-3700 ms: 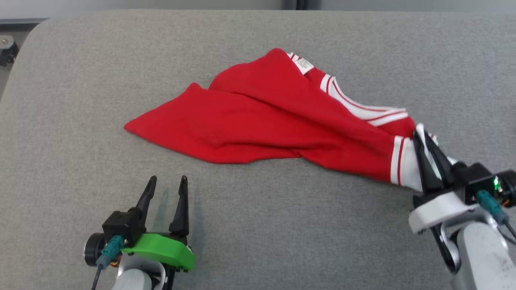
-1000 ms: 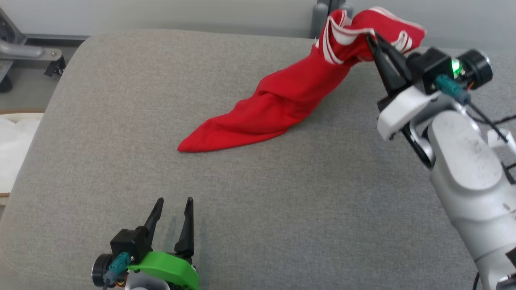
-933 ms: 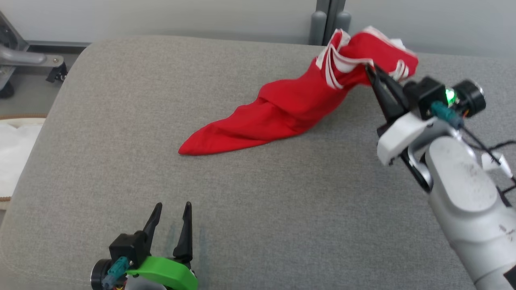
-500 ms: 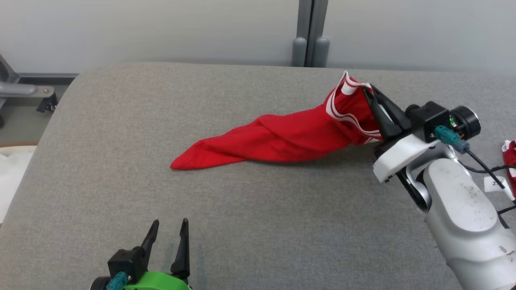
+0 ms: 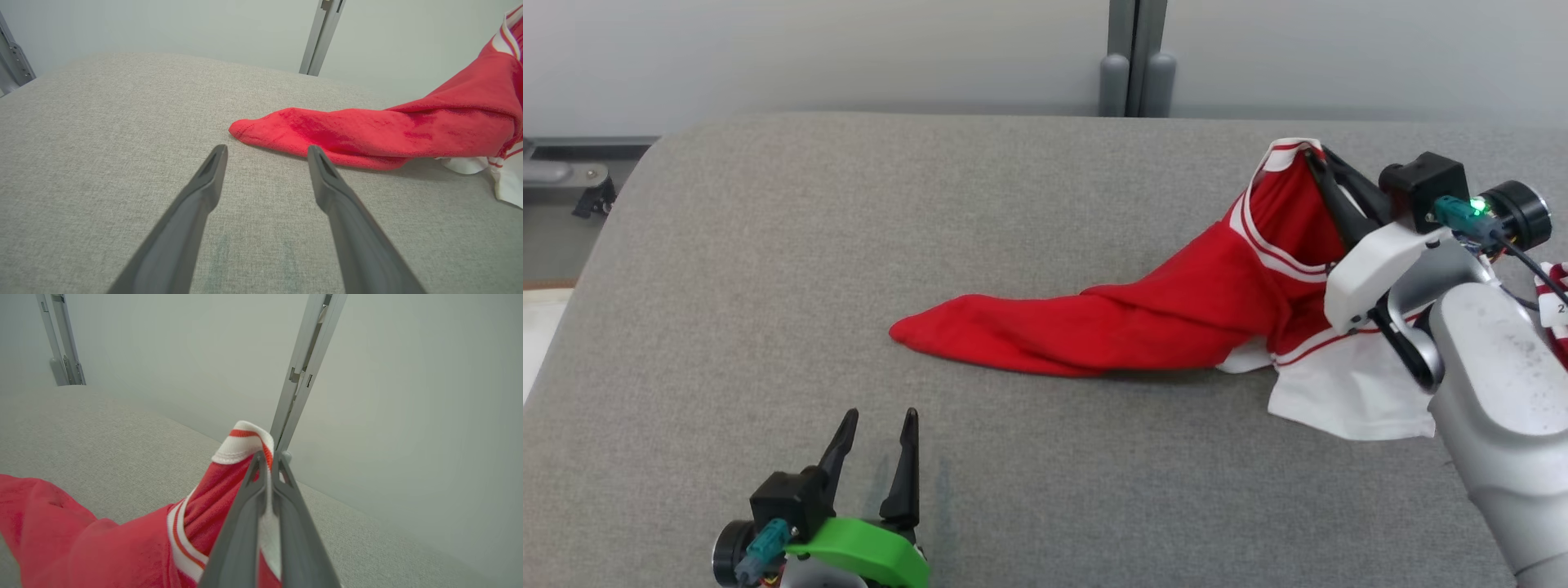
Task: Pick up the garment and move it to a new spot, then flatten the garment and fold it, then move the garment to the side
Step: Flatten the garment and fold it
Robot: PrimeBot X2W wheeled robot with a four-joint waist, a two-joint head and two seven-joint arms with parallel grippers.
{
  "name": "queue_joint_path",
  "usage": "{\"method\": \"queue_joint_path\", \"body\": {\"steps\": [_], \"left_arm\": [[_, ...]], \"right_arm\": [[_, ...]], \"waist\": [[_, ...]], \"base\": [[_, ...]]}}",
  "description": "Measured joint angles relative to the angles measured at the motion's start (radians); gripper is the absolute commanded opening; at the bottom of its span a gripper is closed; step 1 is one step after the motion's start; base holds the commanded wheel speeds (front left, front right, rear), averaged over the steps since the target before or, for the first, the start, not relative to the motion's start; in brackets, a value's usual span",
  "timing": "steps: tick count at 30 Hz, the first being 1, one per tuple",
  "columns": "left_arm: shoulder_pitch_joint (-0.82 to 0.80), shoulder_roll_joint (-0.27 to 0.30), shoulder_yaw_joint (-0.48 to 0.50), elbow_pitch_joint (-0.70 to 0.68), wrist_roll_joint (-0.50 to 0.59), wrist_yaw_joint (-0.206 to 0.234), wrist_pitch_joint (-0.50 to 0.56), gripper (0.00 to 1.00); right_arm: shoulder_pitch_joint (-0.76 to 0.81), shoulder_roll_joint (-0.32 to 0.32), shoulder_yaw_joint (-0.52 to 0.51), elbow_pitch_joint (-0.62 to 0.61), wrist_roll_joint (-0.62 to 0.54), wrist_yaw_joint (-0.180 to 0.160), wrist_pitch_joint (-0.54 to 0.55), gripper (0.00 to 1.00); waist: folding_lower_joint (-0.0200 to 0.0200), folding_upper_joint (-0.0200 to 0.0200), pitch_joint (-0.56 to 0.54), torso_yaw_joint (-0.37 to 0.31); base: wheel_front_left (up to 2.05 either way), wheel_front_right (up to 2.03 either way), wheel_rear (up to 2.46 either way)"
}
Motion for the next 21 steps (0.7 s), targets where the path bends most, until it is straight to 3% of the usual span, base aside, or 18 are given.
{"method": "queue_joint_path", "body": {"steps": [1, 5, 12, 21], "left_arm": [[-0.02, 0.0, -0.003, 0.002, 0.002, 0.0, 0.0, 1.0], [-0.049, 0.0, -0.012, 0.007, 0.003, -0.002, 0.0, 1.0], [-0.045, 0.0, -0.002, 0.017, 0.009, -0.002, 0.0, 1.0], [-0.01, 0.0, 0.002, 0.012, 0.012, -0.002, 0.0, 1.0]], "right_arm": [[-0.043, -0.01, -0.024, 0.074, -0.047, 0.0, -0.001, 1.0], [-0.109, -0.01, -0.138, 0.197, -0.156, 0.0, -0.075, 1.0], [-0.097, 0.085, -0.257, 0.275, -0.229, 0.0, -0.181, 1.0], [0.181, 0.13, -0.235, 0.244, -0.18, 0.0, -0.193, 1.0]], "waist": [[0.0, 0.0, 0.028, 0.007], [0.0, 0.0, 0.081, 0.029], [0.0001, 0.0, 0.1, 0.061], [0.0, 0.0, 0.056, 0.018]], "base": [[0.0, 0.0, 0.0], [0.0, 0.0, 0.0], [0.0, 0.0, 0.0], [0.0, 0.0, 0.0]]}}
